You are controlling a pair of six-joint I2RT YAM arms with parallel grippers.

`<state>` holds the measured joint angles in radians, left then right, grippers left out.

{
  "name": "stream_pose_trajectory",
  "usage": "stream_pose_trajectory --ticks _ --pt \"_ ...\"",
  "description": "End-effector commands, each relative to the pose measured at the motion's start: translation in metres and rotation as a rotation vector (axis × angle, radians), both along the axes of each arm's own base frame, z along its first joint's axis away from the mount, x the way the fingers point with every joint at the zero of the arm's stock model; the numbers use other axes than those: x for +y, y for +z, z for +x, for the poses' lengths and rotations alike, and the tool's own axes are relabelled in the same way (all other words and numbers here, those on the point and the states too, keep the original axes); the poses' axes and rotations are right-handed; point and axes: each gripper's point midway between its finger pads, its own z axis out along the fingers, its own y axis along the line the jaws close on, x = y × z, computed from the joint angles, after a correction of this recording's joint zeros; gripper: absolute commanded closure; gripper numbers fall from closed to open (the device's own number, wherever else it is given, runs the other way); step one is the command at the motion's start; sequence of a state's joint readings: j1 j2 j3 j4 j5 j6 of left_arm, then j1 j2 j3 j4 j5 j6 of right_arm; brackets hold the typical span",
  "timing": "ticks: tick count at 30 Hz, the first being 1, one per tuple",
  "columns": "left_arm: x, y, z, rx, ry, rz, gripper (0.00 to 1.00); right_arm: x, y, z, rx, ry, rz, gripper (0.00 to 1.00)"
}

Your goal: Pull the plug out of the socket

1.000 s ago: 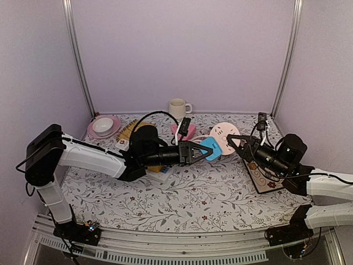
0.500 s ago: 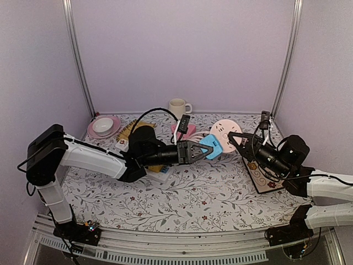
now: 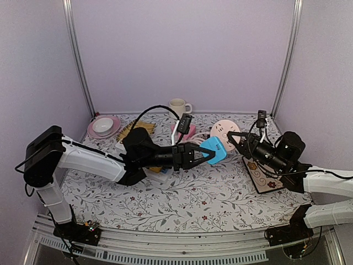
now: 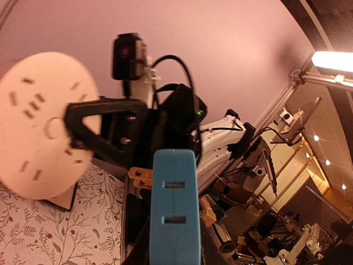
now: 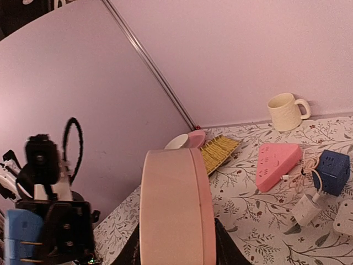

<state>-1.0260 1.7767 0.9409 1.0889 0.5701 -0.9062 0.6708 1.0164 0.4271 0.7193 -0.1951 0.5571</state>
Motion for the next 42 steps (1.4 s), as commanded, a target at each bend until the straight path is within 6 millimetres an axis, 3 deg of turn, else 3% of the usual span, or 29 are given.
stream_pose_trajectory --ticks 1,6,10,13,17,22,29,36,42 --pt "0.009 0.049 -0.060 -0.206 -0.159 -0.144 1.00 -0.010 -0.002 0.020 0.014 -0.066 -0.022 0.97" --pt "0.006 0.048 -0.056 -0.219 -0.114 -0.109 1.00 -0.012 -0.003 0.022 0.030 -0.074 -0.025 0.97" --pt "0.002 0.038 -0.032 -0.213 0.027 0.012 1.00 -0.012 -0.008 0.023 0.106 -0.078 -0.035 0.97" --pt "0.004 0.019 -0.008 -0.221 0.166 0.151 1.00 -0.011 -0.030 0.020 0.211 -0.058 -0.072 0.97" --pt "0.014 -0.016 0.016 -0.247 0.302 0.359 1.00 -0.009 -0.058 0.001 0.330 0.014 -0.077 0.97" --pt "0.026 -0.051 0.031 -0.255 0.386 0.518 1.00 -0.004 -0.090 -0.023 0.485 0.109 -0.057 0.97" --pt "0.035 -0.093 0.044 -0.236 0.444 0.667 1.00 0.000 -0.155 -0.042 0.718 0.166 -0.122 0.97" --pt "0.025 -0.138 0.054 -0.216 0.448 0.805 1.00 -0.034 -0.212 -0.033 0.855 0.007 -0.219 0.97" --pt "0.011 -0.168 0.065 -0.218 0.449 0.883 1.00 -0.049 -0.234 -0.030 0.889 -0.052 -0.273 0.95"
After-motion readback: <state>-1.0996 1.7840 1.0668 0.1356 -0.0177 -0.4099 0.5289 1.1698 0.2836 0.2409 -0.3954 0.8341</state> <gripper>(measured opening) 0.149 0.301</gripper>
